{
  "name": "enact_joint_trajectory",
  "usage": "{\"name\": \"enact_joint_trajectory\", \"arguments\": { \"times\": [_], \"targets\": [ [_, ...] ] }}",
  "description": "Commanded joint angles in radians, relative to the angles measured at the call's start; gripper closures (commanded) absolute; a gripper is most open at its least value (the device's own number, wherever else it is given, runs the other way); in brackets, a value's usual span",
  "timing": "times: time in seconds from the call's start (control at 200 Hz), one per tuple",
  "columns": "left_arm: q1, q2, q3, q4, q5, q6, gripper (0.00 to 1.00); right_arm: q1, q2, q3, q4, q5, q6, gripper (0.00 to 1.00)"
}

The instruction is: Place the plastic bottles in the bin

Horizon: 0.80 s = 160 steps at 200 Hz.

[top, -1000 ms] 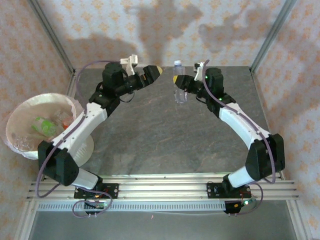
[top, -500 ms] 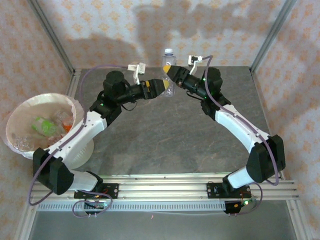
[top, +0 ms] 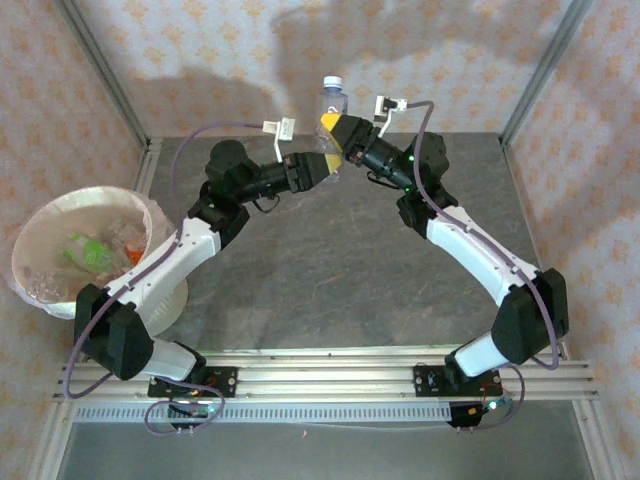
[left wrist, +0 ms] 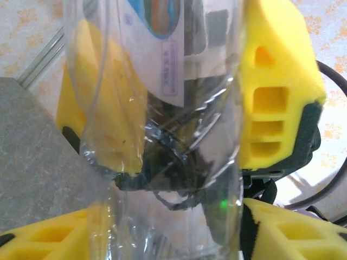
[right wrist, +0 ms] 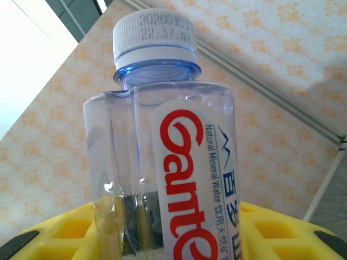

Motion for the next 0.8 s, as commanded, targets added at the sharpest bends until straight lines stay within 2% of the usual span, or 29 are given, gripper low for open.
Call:
{"name": "enact_joint_trajectory", "arguments": {
  "times": [0.0,0.3,0.42,0.525,0.6,0.625,0.796],
  "targets": [
    [-0.006,-0.008,-0.009,0.067,0.062,-0.004,0.42,0.008,0.020,0.040,0.083,-0.019,0.031,0.53],
    [-0.007,-0.009,0.030,-0.033,0.027,0.065,0.61,0.007,0.027,0.053,0.025,-0.041,-0.007,0.45],
    [-0.007,-0.015,0.046,-0.120,-0.016,0.116,0.63,0.007,0.010,0.061,-0.058,-0.004,-0.064,0.32],
    [-0.007,-0.033,0.075,-0.276,-0.085,0.207,0.65,0.007,-0.028,0.078,-0.175,0.047,-0.183,0.18],
    [-0.006,-0.056,0.097,-0.383,-0.133,0.272,0.67,0.007,-0.070,0.087,-0.283,0.135,-0.277,0.08],
    [-0.006,-0.067,0.103,-0.421,-0.154,0.292,0.67,0.007,-0.084,0.085,-0.316,0.180,-0.304,0.00],
    [-0.004,-0.155,0.138,-0.651,-0.335,0.432,0.69,0.004,-0.187,0.041,-0.454,0.485,-0.451,0.01]
  ]
}}
